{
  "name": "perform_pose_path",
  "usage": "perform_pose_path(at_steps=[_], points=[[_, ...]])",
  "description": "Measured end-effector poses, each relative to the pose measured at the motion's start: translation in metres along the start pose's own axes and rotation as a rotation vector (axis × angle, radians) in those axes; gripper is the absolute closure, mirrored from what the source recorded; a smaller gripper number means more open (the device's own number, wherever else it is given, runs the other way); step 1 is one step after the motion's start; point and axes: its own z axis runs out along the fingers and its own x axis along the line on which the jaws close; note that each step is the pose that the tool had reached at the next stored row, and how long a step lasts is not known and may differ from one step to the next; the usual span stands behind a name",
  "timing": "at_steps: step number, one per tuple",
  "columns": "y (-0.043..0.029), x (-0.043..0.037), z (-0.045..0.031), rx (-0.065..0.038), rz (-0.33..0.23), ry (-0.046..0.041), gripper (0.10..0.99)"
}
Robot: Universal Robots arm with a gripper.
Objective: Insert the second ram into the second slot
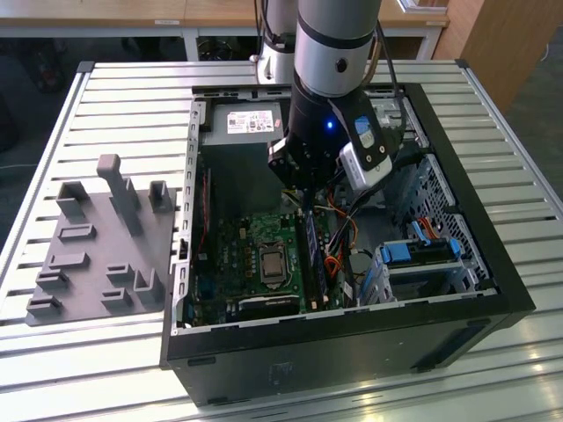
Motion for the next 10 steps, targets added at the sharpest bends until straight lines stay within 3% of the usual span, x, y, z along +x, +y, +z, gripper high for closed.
perform_pose_path(at_steps=[10], points=[[-0.0005, 0.0, 0.0067, 0.0, -0.026, 0.0029, 0.949]])
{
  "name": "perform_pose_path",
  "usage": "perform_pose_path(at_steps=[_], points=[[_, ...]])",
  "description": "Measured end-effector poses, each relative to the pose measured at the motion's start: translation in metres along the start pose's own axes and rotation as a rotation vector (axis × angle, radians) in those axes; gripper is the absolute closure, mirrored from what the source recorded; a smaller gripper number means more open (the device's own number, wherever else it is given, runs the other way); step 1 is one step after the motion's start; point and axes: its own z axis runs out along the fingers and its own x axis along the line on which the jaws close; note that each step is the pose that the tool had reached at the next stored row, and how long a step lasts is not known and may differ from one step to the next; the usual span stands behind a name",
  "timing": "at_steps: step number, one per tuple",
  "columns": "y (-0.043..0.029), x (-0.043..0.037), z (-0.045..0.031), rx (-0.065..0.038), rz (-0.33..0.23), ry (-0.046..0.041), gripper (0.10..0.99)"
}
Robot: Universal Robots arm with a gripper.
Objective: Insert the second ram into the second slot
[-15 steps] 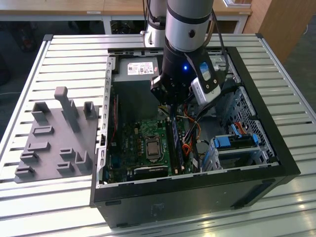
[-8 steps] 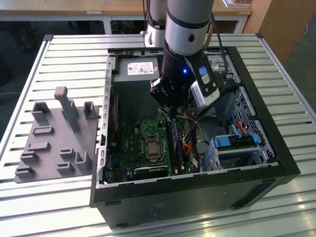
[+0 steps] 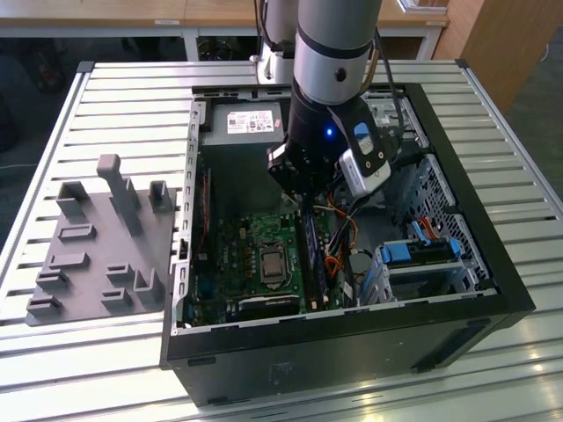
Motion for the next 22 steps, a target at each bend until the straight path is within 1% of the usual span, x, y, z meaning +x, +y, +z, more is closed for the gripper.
perform_pose_path(at_steps=[3, 22], points=[[0.0, 0.0, 0.0005, 0.0, -0.009, 0.0003, 0.949], [-0.0002, 0.0, 0.0051, 0.0, -0.009, 0.0024, 0.949]])
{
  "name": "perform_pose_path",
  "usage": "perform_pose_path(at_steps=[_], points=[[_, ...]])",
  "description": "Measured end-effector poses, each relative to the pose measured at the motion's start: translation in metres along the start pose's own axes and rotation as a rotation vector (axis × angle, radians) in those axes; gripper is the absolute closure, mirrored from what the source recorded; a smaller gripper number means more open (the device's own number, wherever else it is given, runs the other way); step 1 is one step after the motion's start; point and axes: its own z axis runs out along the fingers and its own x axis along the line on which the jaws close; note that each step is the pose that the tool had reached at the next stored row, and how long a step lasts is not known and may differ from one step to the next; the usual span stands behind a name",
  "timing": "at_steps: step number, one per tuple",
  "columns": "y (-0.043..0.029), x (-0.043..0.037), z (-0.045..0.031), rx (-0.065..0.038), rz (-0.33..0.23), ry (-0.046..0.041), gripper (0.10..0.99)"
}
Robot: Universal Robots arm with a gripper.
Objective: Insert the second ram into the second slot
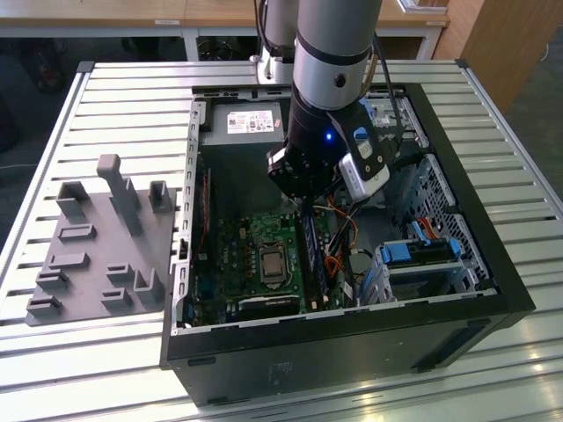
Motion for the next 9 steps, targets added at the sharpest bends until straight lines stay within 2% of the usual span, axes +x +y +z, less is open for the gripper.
perform_pose_path(at_steps=[9], points=[[-0.0001, 0.0, 0.0031, 0.0, 0.0, 0.0033, 0.949]])
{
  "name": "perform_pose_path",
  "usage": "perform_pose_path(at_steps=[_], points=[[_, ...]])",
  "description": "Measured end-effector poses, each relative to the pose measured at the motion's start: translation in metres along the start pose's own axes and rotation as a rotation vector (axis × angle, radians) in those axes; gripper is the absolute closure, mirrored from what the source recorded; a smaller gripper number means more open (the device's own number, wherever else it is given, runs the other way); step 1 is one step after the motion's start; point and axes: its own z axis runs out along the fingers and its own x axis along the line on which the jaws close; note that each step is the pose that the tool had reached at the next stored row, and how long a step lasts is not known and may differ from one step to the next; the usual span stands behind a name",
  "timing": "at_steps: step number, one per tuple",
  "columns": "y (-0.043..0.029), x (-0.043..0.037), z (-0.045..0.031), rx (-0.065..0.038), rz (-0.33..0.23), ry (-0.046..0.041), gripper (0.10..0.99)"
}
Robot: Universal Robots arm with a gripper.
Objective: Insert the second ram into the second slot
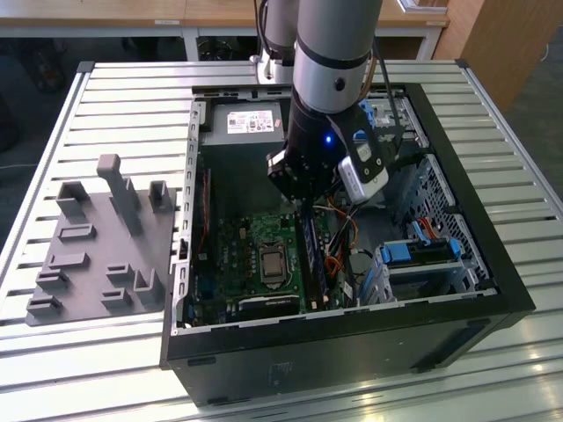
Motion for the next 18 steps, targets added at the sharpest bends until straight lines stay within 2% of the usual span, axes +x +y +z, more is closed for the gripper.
perform_pose_path(at_steps=[18], points=[[-0.0002, -0.0001, 0.0045, 0.0, 0.0, 0.0024, 0.949]])
